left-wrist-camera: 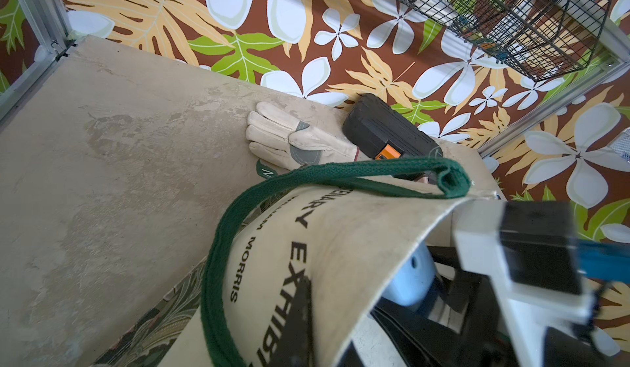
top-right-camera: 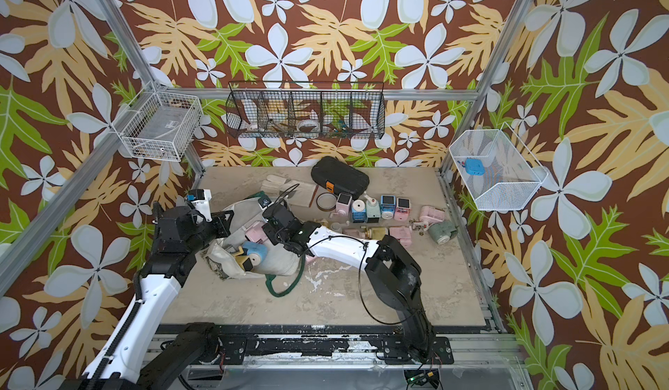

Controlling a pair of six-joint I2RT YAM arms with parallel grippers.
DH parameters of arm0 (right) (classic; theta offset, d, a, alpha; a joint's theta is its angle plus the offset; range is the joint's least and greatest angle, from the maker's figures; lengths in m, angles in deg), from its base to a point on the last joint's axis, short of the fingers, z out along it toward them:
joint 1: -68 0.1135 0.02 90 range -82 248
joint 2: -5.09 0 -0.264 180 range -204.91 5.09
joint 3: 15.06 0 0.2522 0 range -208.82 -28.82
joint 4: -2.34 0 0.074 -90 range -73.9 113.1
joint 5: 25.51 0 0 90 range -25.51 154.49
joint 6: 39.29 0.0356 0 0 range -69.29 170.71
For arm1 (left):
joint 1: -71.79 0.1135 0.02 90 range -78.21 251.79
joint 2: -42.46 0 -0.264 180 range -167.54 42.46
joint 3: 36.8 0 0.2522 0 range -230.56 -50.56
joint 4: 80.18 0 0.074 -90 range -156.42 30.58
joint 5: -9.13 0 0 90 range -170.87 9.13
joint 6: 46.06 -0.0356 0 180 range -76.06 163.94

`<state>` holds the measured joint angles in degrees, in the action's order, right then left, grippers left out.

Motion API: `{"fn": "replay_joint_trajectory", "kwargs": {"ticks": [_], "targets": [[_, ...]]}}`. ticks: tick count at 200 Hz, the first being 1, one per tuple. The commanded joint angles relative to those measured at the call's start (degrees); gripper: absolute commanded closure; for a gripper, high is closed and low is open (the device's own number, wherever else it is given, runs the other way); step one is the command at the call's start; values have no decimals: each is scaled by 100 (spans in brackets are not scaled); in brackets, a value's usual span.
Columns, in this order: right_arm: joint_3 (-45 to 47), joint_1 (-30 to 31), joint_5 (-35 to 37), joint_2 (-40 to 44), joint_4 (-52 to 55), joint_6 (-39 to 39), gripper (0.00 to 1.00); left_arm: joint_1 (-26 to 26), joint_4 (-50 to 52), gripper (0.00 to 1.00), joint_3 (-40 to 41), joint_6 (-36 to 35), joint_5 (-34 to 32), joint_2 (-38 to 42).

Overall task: Take out the pencil sharpeners from the tote bags
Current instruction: Pick up the pencil sharpener from the canvas bag.

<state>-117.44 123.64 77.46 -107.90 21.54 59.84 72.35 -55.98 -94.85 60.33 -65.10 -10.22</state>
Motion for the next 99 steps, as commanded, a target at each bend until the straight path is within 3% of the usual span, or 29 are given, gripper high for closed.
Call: {"fn": "replay_joint_trajectory", "kwargs": {"ticks": [1,54,99], "targets": [[337,17,-396,425,-228,289,60,9,-348,100,-71,47,108,0],[1546,272,-944,1757,-490,668,60,7,-353,100,-62,49,137,3],[3235,372,-809,3640,-1092,1041,60,6,-358,100,-51,55,113,24]]}}
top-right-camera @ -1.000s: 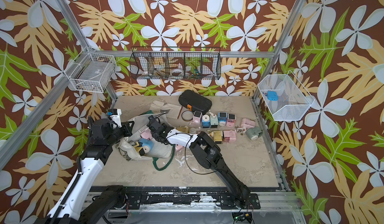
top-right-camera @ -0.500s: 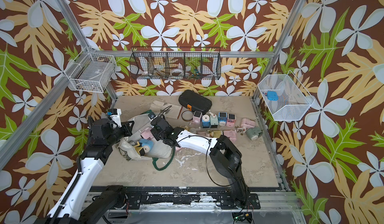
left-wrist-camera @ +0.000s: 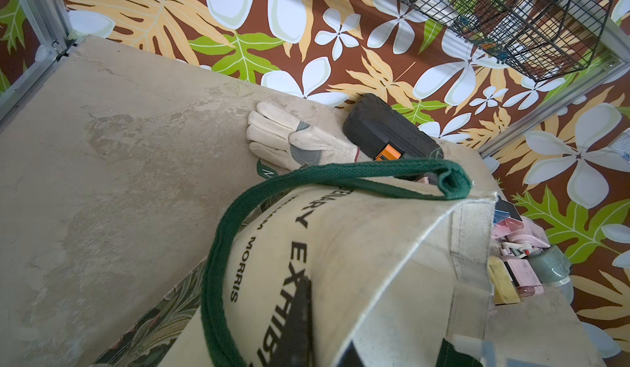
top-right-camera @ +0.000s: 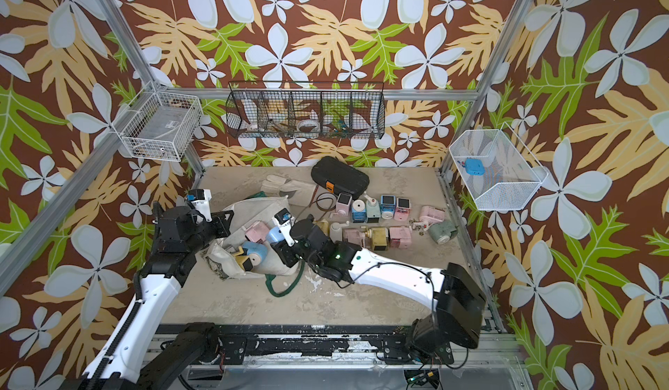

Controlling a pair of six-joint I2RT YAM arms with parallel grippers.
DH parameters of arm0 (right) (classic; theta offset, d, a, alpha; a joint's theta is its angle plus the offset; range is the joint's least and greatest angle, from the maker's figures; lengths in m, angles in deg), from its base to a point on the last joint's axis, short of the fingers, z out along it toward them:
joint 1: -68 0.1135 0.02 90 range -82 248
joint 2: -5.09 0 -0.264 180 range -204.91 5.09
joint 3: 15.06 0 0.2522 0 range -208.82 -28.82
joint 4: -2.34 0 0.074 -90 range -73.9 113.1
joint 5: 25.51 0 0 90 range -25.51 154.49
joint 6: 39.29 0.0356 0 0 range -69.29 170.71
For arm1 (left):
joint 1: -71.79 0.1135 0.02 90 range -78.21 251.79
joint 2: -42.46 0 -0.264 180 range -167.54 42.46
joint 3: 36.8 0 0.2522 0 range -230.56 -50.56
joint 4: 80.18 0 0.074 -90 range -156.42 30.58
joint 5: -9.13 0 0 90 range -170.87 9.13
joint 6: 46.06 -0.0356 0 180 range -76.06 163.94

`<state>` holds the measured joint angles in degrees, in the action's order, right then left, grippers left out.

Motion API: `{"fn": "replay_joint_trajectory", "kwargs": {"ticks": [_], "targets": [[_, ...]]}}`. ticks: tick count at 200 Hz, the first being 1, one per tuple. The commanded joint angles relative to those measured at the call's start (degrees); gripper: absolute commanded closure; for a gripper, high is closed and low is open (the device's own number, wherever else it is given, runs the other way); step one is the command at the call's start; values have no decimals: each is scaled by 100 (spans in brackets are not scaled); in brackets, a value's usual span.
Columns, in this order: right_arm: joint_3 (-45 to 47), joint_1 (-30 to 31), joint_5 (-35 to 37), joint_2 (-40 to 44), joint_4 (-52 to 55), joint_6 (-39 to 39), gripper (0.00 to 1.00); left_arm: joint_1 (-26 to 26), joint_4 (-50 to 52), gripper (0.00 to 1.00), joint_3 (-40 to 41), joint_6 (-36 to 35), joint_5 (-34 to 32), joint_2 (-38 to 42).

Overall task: Take out the pencil sharpeners from the tote bags
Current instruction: Pick up the pencil sharpener from the canvas bag, then place the pencil sharpener at the center of the board.

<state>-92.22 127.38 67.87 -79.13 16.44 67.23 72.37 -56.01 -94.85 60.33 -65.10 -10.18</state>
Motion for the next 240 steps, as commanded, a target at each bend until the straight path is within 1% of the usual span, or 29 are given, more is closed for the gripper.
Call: {"fn": "replay_joint_trajectory", "kwargs": {"ticks": [1,15,38,55,74,103,137,161,240], "targets": [[758,1,170,809,-599,310,60,4,-356,100,-52,52,112,18],[1337,-5,449,1426,-742,384,60,6,-356,100,-61,43,111,-8],[2030,-105,1031,2215,-626,594,61,8,-355,100,-58,46,104,25],[2434,-345,1103,2513,-579,802,61,19,-356,100,-61,43,109,30],[2758,-516,1424,2595,-540,1004,61,22,-356,100,-57,53,137,15],[3049,-585,1812,2337,-544,1201,61,30,-356,100,-62,53,137,17],[3240,-653,2042,1962,-574,1381,61,26,-362,100,-53,63,146,26],[3398,-916,1711,1685,-899,1469,62,22,-365,100,-53,59,146,26],[3032,-1032,1616,98,-1480,1539,61,36,-365,100,-51,60,137,26]]}}
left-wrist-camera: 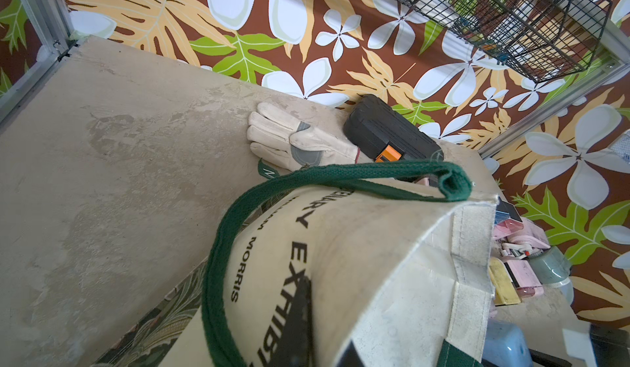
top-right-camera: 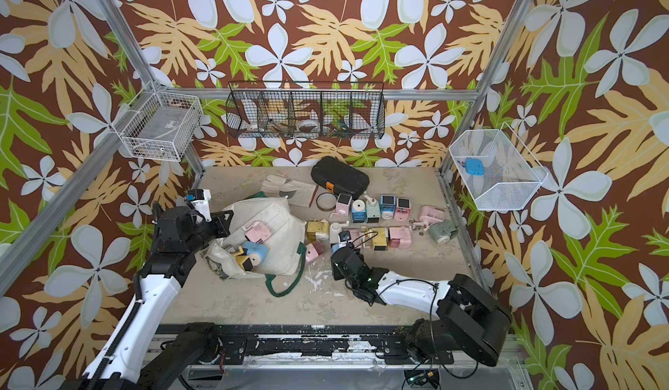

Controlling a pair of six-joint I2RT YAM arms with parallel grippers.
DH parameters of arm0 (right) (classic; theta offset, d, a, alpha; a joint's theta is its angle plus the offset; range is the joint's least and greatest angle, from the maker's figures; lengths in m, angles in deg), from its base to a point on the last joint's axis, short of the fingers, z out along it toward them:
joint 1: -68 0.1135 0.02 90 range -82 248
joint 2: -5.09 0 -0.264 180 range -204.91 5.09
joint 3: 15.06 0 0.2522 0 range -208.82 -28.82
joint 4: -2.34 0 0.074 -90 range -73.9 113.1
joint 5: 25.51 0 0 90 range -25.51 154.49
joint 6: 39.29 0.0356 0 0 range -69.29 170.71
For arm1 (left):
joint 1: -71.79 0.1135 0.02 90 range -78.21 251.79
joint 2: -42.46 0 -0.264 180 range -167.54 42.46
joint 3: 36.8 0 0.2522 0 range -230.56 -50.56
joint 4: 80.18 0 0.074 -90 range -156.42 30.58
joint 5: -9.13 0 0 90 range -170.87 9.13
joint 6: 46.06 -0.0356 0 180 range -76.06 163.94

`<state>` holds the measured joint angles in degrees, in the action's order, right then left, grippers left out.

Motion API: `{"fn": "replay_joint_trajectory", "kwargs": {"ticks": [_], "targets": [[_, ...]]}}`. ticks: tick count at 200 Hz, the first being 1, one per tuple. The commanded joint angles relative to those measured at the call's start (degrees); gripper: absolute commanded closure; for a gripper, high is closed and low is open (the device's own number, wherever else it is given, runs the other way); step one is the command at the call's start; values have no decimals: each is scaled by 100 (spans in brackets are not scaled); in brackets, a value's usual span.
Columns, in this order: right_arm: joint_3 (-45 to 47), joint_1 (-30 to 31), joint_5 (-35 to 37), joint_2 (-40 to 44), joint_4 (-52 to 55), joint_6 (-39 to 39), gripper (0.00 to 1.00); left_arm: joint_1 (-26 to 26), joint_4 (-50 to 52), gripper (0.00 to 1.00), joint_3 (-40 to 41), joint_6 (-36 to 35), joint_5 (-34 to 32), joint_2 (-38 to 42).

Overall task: Take out the pencil sharpeners from the tote bags
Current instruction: Place the pencil sharpener at the center of the board.

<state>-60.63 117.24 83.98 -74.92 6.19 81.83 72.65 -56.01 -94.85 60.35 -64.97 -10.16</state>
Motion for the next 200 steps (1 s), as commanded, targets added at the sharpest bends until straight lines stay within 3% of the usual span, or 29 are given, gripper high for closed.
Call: {"fn": "replay_joint_trajectory", "kwargs": {"ticks": [1,50,87,131,200], "targets": [[-134,-23,-5,-345,-466,79,61,9,-365,100,-52,57,124,24],[-596,-28,-350,-1285,-678,102,58,-2,-365,100,-53,56,141,24],[-690,-23,-455,-1467,-719,62,35,2,-365,100,-52,56,141,15],[-606,40,-351,-905,-478,-24,17,4,-365,100,-44,58,132,33],[-454,351,74,867,281,-339,15,8,-363,100,-53,45,115,40]]}}
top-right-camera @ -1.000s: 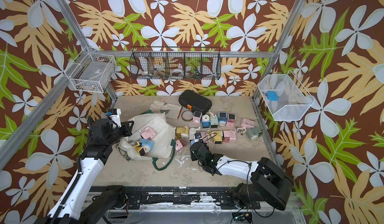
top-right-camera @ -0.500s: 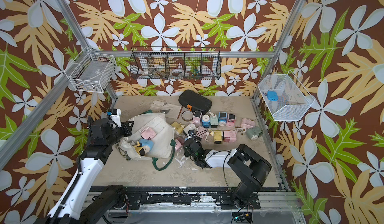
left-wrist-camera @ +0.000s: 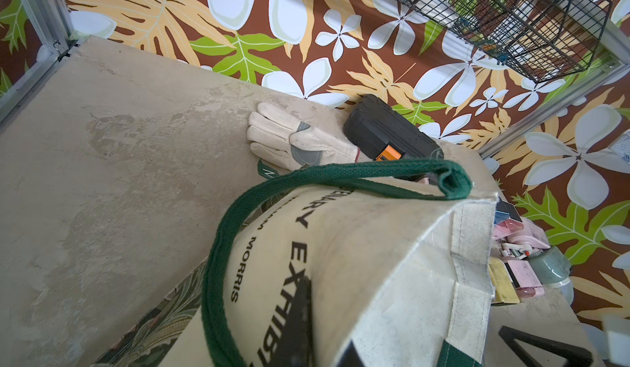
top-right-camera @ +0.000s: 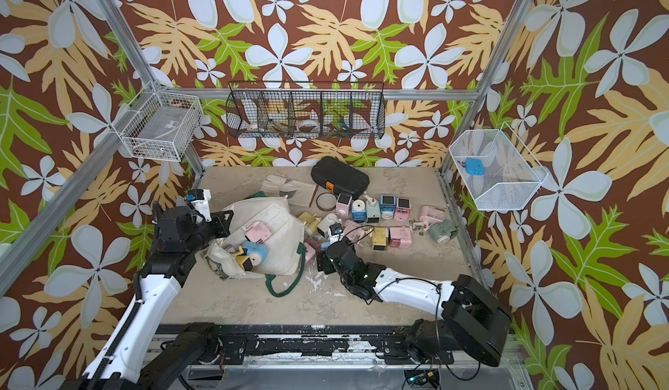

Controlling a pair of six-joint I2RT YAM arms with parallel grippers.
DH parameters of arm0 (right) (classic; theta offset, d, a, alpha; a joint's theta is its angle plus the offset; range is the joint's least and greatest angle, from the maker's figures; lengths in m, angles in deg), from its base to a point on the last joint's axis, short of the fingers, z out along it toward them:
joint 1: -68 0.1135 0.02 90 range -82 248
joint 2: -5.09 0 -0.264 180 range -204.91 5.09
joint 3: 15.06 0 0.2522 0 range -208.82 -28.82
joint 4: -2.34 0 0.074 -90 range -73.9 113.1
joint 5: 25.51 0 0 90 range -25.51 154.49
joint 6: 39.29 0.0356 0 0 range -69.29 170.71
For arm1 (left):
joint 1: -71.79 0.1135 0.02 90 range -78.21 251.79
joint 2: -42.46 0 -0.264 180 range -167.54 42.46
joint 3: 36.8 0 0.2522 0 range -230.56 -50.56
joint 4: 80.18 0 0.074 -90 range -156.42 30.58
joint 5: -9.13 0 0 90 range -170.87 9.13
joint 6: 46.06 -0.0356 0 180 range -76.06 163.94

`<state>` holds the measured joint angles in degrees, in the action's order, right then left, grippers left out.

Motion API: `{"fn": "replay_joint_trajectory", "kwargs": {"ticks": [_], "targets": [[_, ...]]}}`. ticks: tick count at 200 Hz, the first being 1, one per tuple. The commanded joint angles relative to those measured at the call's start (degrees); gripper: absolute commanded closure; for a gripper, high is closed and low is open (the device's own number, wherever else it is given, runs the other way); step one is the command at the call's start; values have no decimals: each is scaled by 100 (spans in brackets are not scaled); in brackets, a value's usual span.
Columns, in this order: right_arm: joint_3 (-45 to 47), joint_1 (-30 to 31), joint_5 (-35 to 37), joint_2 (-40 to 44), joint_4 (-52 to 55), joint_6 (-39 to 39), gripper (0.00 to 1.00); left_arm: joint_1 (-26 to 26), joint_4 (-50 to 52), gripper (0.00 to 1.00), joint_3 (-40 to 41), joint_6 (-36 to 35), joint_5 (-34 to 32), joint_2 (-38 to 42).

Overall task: Take out the pencil sharpeners from the tote bags
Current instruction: Place the pencil sharpener at the center of the board, then adjust the canvas bag at the center of the board.

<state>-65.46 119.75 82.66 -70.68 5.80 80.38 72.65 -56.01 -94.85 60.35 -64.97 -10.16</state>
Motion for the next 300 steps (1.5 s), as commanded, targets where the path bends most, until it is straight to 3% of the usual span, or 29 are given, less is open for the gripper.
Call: {"fn": "replay_joint_trajectory", "kwargs": {"ticks": [1,31,61,116,149,193,222,262,282,300], "targets": [[32,104,196,468,324,-205,15,5,-364,100,-49,46,119,41],[35,235,-358,1053,297,-449,22,2,-348,100,-49,-8,156,33],[-130,428,-595,1055,194,-722,21,2,-347,100,-43,-133,179,94],[-454,440,-1133,98,-252,-1181,14,6,-347,100,-1,-356,369,136],[-877,433,-931,-531,-288,-1353,14,4,-352,100,8,-445,431,147],[-1651,-32,-240,-1180,-47,-1060,26,7,-356,100,48,-598,476,202],[-2189,-216,-482,-1672,35,-1529,27,4,-356,100,44,-669,491,198],[-2825,-230,-1420,-2353,183,-1868,54,-31,-492,100,142,-795,353,196],[-2684,-218,-1668,-2338,-46,-1857,79,-166,-549,100,122,-1003,266,69],[-2450,-209,-1801,-2261,-284,-1772,94,-201,-567,100,-34,-1121,207,-116]]}}
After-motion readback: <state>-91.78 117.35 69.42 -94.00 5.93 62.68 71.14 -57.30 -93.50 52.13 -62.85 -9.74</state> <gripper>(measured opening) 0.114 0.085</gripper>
